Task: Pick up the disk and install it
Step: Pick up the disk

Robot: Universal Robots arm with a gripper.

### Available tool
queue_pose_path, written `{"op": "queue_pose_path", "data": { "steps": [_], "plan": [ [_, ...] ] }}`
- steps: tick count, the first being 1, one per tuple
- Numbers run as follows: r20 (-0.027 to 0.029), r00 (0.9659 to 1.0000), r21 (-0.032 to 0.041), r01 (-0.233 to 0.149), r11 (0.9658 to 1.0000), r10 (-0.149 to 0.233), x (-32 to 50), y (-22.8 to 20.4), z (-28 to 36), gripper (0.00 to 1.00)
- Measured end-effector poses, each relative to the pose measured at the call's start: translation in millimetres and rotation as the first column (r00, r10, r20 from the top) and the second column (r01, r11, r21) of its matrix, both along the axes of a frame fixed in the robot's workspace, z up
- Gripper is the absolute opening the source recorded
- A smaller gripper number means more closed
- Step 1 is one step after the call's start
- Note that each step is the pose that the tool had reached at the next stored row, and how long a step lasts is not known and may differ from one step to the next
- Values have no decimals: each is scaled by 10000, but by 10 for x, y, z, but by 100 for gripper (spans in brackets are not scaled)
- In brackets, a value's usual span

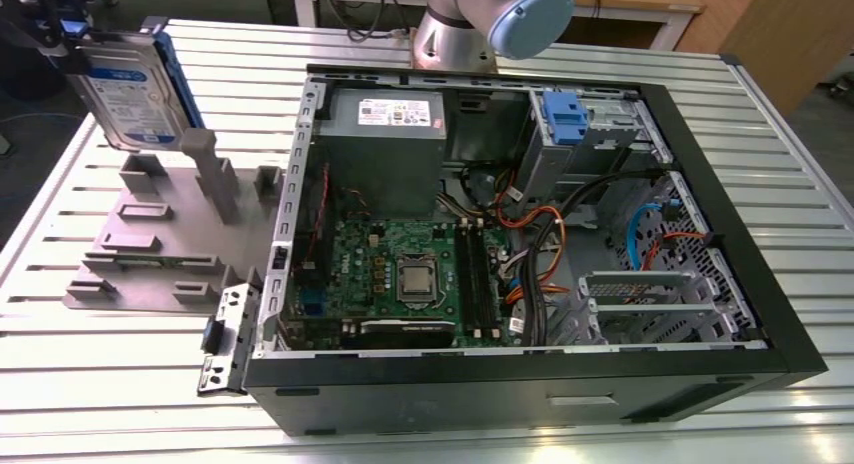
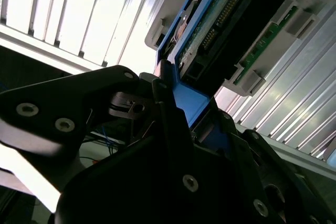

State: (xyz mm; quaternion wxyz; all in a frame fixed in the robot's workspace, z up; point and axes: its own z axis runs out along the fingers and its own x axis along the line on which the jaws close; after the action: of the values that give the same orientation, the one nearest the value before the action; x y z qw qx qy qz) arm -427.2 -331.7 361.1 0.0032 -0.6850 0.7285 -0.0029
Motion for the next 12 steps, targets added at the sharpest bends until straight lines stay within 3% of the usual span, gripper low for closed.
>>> {"op": "queue_pose_path", "data": {
  "steps": [12],
  "plan": [
    [1, 10000, 0, 0, 10000, 0, 0, 0, 44, 36]
  ]
}}
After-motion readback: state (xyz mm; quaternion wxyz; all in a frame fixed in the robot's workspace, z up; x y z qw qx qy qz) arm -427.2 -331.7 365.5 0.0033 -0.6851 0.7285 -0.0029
